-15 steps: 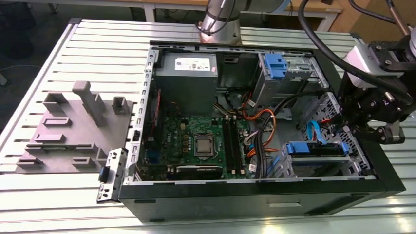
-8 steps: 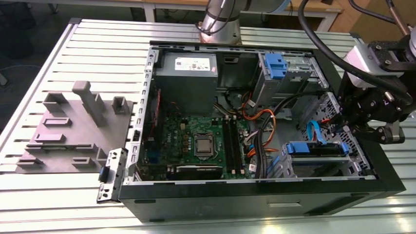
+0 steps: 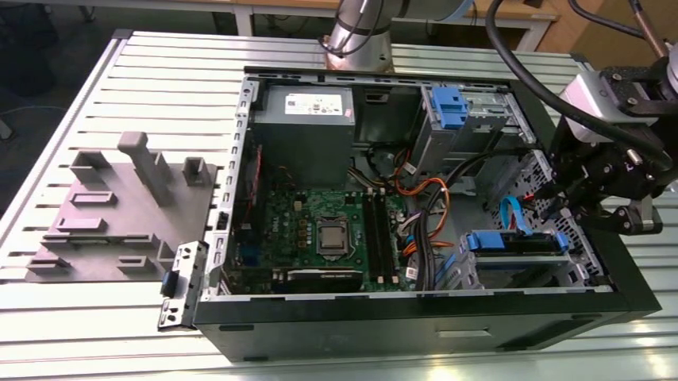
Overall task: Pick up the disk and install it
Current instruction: 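Insert the second disk wire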
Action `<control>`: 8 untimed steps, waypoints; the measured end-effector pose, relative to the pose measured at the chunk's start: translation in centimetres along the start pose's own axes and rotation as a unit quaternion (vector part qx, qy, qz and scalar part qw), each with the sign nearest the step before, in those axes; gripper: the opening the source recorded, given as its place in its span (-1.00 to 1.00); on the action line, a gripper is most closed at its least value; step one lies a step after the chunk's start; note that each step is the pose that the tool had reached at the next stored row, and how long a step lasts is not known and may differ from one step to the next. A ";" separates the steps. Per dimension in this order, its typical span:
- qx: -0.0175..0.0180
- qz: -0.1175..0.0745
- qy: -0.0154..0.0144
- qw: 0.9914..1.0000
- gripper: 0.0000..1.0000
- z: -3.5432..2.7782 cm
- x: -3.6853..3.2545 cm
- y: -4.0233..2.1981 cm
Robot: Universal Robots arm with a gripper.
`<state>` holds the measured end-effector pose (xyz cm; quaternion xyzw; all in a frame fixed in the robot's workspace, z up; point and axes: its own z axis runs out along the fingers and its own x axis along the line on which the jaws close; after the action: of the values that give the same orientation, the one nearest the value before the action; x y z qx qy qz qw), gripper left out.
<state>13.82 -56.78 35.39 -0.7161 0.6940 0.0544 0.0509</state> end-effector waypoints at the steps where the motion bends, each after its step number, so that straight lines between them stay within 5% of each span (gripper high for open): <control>1: 0.000 0.000 0.000 1.000 -0.38 0.00 -0.01 0.00; 8: 0.000 0.000 0.000 1.000 -0.38 0.10 -0.59 -0.16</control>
<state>13.96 -56.17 35.37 -0.7161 0.6940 0.0545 0.0509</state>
